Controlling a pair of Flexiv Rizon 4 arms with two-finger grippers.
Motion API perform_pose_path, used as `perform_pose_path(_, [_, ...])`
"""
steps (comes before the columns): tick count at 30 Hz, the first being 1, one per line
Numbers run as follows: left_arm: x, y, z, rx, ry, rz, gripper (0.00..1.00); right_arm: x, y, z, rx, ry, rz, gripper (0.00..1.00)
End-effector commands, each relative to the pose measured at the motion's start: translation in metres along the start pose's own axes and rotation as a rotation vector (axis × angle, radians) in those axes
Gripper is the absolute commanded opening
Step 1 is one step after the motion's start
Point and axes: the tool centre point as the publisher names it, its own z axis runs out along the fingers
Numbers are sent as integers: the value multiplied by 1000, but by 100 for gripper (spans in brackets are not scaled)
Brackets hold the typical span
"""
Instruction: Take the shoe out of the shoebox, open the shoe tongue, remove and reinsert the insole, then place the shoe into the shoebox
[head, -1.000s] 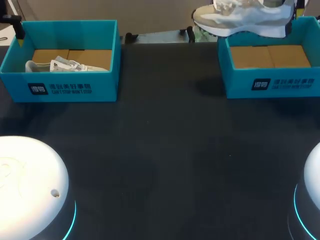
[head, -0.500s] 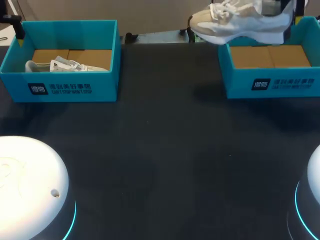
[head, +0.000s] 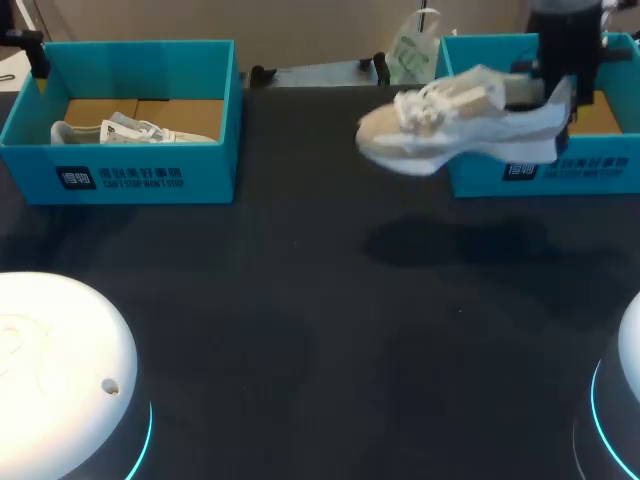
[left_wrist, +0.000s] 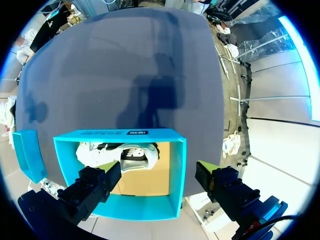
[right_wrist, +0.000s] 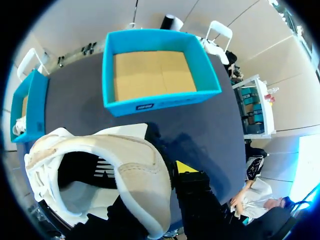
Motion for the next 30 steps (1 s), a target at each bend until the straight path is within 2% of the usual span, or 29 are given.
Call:
perform_pose_path(1, [0,-1,0,-2,2,0,100,19,-25,11,-192,10,-4,0])
perform_pose_path(15, [0,-1,0,-2,2,0,100,19,-25,11,-192,10,-4,0])
perform_pose_path(23, [0,-1,0,-2,2,0,100,74,-75,32,-145,29,-90,0])
perform_pose_path(28, [0,-1,0,-2,2,0,100,100,-109,47,-107,6,-43,0])
perform_pose_path(30, [0,-1,0,-2,2,0,100,112,-123,53,-77,64,-43,0])
